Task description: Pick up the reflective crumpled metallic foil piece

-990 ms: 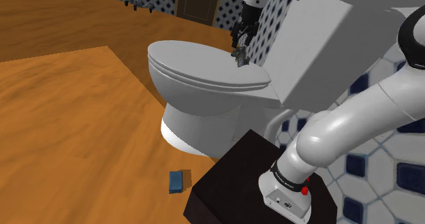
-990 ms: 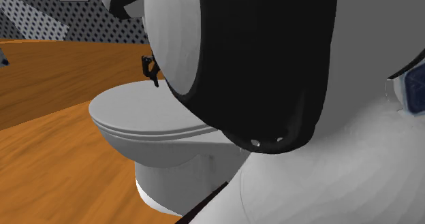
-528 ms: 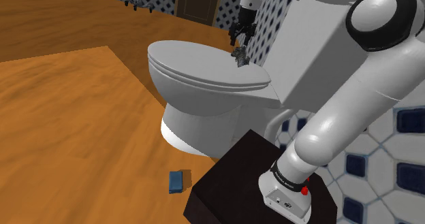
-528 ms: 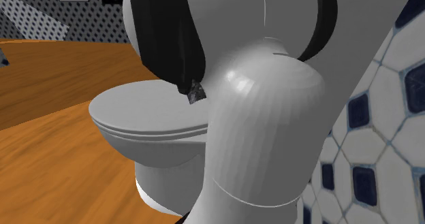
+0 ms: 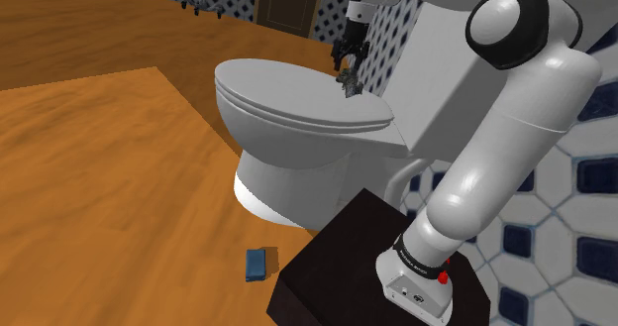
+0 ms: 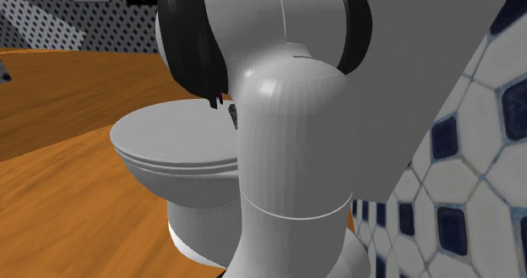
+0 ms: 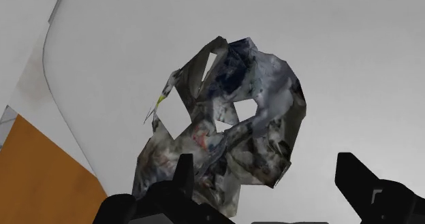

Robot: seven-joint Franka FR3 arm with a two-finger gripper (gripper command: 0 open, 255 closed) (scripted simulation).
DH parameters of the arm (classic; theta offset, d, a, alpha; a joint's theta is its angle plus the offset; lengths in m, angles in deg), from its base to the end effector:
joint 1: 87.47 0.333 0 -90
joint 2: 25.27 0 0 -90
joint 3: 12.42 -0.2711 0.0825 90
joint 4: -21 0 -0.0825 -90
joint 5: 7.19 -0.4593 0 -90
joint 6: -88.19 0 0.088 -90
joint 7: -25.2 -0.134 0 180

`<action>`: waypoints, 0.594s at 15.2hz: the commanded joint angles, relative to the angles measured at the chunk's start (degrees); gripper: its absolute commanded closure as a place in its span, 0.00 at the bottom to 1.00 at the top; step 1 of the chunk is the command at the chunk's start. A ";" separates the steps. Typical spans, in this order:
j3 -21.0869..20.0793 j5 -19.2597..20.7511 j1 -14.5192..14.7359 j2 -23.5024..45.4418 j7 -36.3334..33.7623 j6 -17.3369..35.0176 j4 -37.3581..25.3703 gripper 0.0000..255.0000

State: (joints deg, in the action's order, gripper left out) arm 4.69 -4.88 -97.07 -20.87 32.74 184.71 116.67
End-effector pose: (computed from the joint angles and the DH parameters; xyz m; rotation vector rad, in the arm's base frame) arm 0.5789 -0.2930 0.4611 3.0553 -0.5066 -0.1153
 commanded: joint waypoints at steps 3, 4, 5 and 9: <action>0.04 0.06 -0.04 -0.17 -0.07 2.94 3.08 0.00; 0.04 0.06 -0.04 -0.16 -0.07 2.93 3.07 0.00; 0.04 0.06 -0.04 -0.15 -0.07 2.93 3.06 0.00; 0.02 0.05 -0.02 -0.11 -0.11 2.95 3.05 1.00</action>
State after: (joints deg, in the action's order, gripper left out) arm 4.71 -4.82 -97.09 -21.02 32.64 187.68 119.66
